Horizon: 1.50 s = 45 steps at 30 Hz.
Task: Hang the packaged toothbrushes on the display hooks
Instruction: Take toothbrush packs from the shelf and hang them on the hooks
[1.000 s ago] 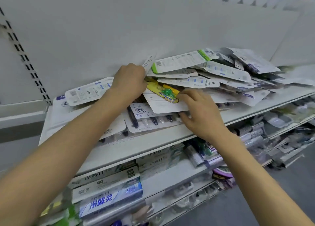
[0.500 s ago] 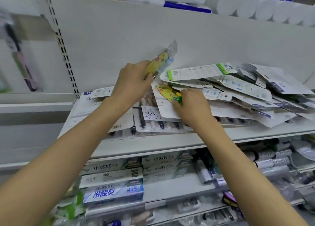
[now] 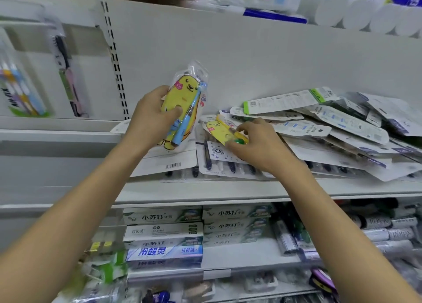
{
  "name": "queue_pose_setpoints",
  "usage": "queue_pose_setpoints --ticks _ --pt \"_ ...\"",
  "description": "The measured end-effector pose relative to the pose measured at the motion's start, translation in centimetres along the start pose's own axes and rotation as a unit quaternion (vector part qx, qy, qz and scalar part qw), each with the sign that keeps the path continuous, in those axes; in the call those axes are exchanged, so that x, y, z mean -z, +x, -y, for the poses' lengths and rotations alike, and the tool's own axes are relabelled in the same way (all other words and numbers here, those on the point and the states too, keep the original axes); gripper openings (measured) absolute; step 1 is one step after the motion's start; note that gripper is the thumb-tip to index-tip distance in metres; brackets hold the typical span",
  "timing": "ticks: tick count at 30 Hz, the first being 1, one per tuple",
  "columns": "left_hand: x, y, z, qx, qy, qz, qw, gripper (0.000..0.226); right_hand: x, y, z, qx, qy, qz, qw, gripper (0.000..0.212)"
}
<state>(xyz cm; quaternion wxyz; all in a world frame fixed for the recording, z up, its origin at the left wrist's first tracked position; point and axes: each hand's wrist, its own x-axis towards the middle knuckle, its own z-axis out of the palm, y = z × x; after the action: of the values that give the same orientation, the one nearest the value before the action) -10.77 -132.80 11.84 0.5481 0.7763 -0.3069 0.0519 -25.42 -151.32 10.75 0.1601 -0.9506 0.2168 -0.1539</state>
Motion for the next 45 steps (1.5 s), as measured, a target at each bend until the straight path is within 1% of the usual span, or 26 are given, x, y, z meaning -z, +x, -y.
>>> queue_pose_setpoints --ticks 5,9,11,13,16,18,19,21,23,24,27,30,32,35,38,40,45 --pt "1.4 -1.3 1.5 0.044 -0.028 -0.010 0.999 0.020 -0.8 1.2 0.5 -0.061 -0.027 0.019 0.998 0.058" --pt "2.5 -2.1 3.1 0.100 -0.085 -0.051 0.990 0.014 -0.8 1.6 0.4 -0.068 -0.002 0.010 0.998 0.060" --pt "2.8 -2.4 3.9 0.148 -0.128 -0.060 0.979 0.013 -0.7 1.6 0.4 -0.070 0.035 -0.005 0.997 0.062" --pt "2.8 -2.5 4.4 0.181 -0.162 -0.060 0.968 0.014 -0.3 1.5 0.6 -0.076 0.084 -0.022 0.993 0.070" --pt "2.7 -2.6 4.2 0.178 -0.178 -0.054 0.966 0.019 0.5 1.8 1.0 -0.087 0.143 -0.051 0.985 0.087" --pt "2.7 -2.7 3.7 0.157 -0.185 -0.052 0.969 0.022 1.0 2.1 1.0 -0.089 0.213 -0.074 0.970 0.091" --pt "2.8 -2.7 3.5 0.149 -0.189 -0.052 0.969 0.022 1.2 2.1 1.0 -0.084 0.259 -0.085 0.958 0.085" --pt "2.9 -2.8 3.1 0.133 -0.203 -0.052 0.969 0.021 1.5 2.0 1.3 -0.061 0.333 -0.109 0.935 0.059" --pt "3.2 -3.1 2.8 0.117 -0.213 -0.055 0.968 0.020 1.6 1.7 1.9 -0.032 0.365 -0.126 0.922 0.036" --pt "3.4 -3.3 2.7 0.110 -0.216 -0.059 0.968 0.019 1.6 1.6 2.2 -0.021 0.382 -0.125 0.915 0.032" --pt "4.3 -4.2 2.6 0.099 -0.217 -0.083 0.968 0.020 1.5 1.5 3.5 0.005 0.433 -0.102 0.895 0.038" --pt "5.6 -5.4 2.9 0.087 -0.221 -0.109 0.965 0.024 0.5 1.5 5.1 0.039 0.458 -0.073 0.885 0.042" --pt "6.8 -6.5 3.1 0.083 -0.220 -0.127 0.964 0.022 -0.3 1.5 6.3 0.063 0.472 -0.060 0.877 0.038" --pt "9.0 -7.9 3.9 0.081 -0.211 -0.144 0.963 0.021 -1.5 1.3 8.5 0.080 0.499 -0.046 0.862 0.026" --pt "12.0 -9.4 4.8 0.078 -0.205 -0.175 0.960 0.023 -2.6 0.9 10.9 0.094 0.506 -0.037 0.857 0.019" --pt "14.1 -10.3 5.2 0.078 -0.207 -0.193 0.956 0.021 -3.1 0.5 12.9 0.105 0.510 -0.029 0.853 0.017" --pt "20.2 -13.3 6.8 0.084 -0.192 -0.223 0.952 0.024 -4.8 -1.4 19.1 0.130 0.517 -0.021 0.846 0.022"
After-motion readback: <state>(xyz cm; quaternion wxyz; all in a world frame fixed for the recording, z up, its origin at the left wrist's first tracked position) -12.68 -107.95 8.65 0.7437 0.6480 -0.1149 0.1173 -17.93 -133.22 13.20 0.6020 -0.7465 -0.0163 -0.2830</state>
